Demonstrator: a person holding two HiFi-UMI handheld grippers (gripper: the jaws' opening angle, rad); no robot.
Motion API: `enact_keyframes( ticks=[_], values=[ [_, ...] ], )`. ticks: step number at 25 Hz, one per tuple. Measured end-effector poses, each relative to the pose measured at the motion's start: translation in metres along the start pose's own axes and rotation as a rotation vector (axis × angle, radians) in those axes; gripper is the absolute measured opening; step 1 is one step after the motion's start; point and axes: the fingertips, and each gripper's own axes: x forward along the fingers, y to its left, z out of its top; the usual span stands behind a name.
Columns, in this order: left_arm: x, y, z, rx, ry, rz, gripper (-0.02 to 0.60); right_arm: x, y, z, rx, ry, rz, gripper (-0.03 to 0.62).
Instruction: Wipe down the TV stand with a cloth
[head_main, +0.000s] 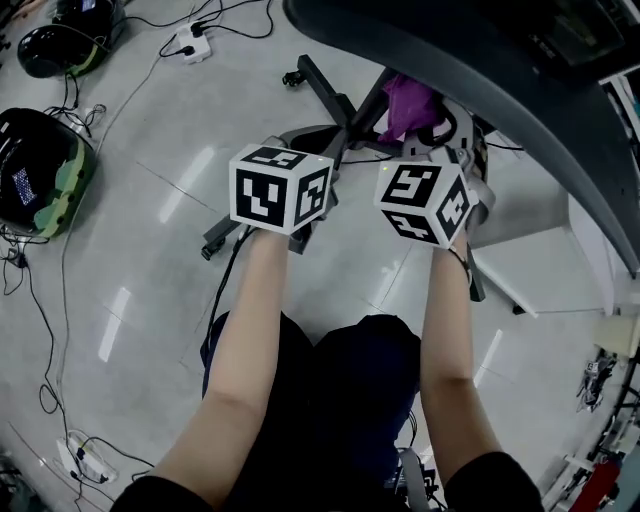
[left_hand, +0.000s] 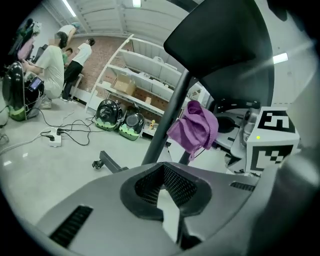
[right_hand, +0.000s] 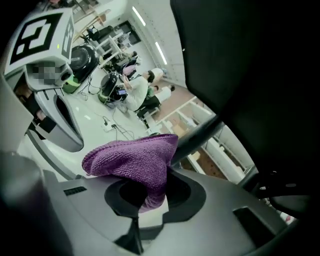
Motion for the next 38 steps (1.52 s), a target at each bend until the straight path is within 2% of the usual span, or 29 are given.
enact_keyframes(
  ticks=[4,9,13,17,22,28,38],
  values=[
    [0.005,0.005,-0.001,-0.015,0.015,-0.016,0.006,0.003,-0.03,0.015,0.006,-0.115,-0.072,0.075],
    [0.008,0.009,-0.004,0.016,0.038,-0.019,0.006,0.007,-0.042,0.052,-0.238,-0.227,-0.176,0.075],
    [0.004,0.013,-0.008,0.035,0.068,-0.003,0.006,0.019,-0.053,0.068,-0.296,-0.257,-0.224,0.075],
    [0.0,0.01,-0.001,0.01,0.041,-0.009,0.006,0.034,-0.058,0.062,-0.372,-0.236,-0.267,0.075],
    [-0.004,0.009,0.002,-0.026,0.022,0.011,0.006,0.047,-0.029,0.052,-0.395,-0.223,-0.231,0.075],
    [-0.012,0.008,-0.002,-0.002,0.05,0.008,0.006,0.061,0.016,0.02,-0.368,-0.188,-0.14,0.075],
    [-0.039,0.037,0.007,-0.07,0.012,0.071,0.006,0.08,0.08,-0.012,-0.487,-0.191,-0.091,0.075]
  ],
)
